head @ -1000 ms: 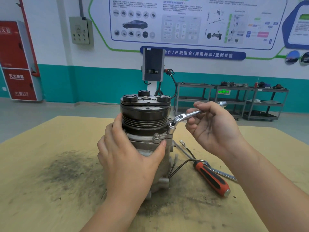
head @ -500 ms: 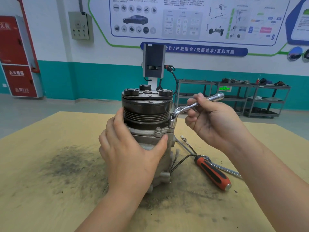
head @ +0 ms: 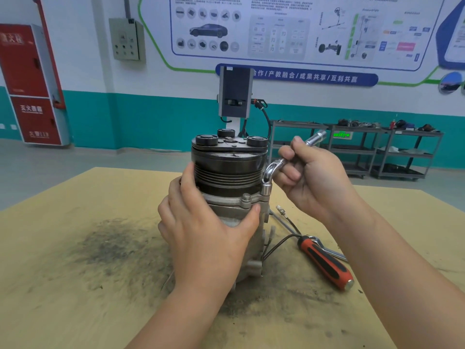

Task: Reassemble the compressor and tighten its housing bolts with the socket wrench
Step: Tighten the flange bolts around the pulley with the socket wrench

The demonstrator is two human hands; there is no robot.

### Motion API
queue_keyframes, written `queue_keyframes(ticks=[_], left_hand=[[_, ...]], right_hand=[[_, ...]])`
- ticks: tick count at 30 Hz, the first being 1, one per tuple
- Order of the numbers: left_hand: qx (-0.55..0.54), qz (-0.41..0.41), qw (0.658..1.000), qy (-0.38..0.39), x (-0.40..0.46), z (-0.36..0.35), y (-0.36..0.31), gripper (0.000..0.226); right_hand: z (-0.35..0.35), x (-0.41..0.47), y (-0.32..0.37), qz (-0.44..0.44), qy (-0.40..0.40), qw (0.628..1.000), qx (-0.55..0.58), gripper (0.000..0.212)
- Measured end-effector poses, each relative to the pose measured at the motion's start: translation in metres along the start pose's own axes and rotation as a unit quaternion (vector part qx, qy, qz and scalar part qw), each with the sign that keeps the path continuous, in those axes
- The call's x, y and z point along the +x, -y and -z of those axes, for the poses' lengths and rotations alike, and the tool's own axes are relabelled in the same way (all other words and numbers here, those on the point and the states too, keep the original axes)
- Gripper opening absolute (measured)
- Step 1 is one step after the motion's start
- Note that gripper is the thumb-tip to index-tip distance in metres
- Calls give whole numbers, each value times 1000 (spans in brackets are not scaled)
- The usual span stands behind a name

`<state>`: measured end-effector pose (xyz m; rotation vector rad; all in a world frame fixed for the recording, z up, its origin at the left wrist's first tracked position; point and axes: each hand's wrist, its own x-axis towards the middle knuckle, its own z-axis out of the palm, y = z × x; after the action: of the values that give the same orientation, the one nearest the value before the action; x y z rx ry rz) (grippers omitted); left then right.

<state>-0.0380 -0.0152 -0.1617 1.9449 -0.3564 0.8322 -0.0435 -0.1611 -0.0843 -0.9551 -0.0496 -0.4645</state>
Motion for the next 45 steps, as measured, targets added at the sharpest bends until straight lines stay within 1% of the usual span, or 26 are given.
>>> queue_keyframes(ticks=[2,4,7,9,11,12,14,16,18,20,21,22,23,25,27,28,29,31,33,36,38,41,45], left_hand=[[1,0,1000,-2,0,0,0,104],[4,1,1000,-2,0,-1,1,104],[3,2,1000,-4,0,0,2,104],[1,3,1000,-3,-1,1,1,104],[2,1,1000,-1,-1,1,1,105],[4,0,1000,-1,-1,1,1,105],[7,-1,1000,0,0,0,2,105],[0,2,1000,2,-1,1,2,104],[-16,9,1000,1,-1,1,0,104],[-27,15,1000,-5,-1,1,-2,104],[-26,16,1000,-4,-1,2,-2,104],[-23,17,1000,-1,0,2,-2,104],[-17,17,1000,3,0,2,-1,105],[-5,14,1000,5,1,2,1,107],[-15,11,1000,8,3,3,1,108],[-31,11,999,12,4,4,2,107],[-49,12,999,17,5,5,3,106],[-70,19,997,24,6,6,5,106],[-56,24,998,18,4,6,0,110],[26,25,999,-1,-5,-1,-16,112],[54,21,998,-17,-8,-4,-20,110],[50,-1,998,-30,-3,1,-6,102],[43,-24,998,-33,-5,1,0,89]], right_hand=[[0,-4,-4,30,-12,999,9,22],[-1,-10,-9,84,-32,996,11,23],[-3,-21,-21,188,-71,980,3,19],[-3,-32,-29,273,-66,959,-18,16],[-3,-44,-39,365,-33,928,-69,12],[-3,-50,-44,413,-11,904,-112,14],[-6,-59,-53,488,36,844,-218,16],[-11,-64,-58,507,68,799,-317,13],[-13,-65,-56,494,71,766,-405,21],[-14,-65,-49,483,73,732,-475,19],[-15,-66,-44,477,76,725,-491,16],[-16,-66,-39,466,74,734,-487,13],[-17,-66,-33,452,65,763,-458,11],[-20,-64,-19,409,28,850,-330,9],[-18,-59,-5,327,0,929,-174,11],[-15,-56,0,277,-6,954,-112,12],[-11,-53,3,229,-11,971,-68,13],[-6,-47,1,156,-23,987,-22,13],[-3,-43,-4,120,-40,992,10,13],[0,-40,-6,118,-74,989,44,13],[2,-38,-3,121,-86,986,79,13],[5,-35,-1,119,-83,983,110,13],[4,-33,-5,103,-67,988,91,15]])
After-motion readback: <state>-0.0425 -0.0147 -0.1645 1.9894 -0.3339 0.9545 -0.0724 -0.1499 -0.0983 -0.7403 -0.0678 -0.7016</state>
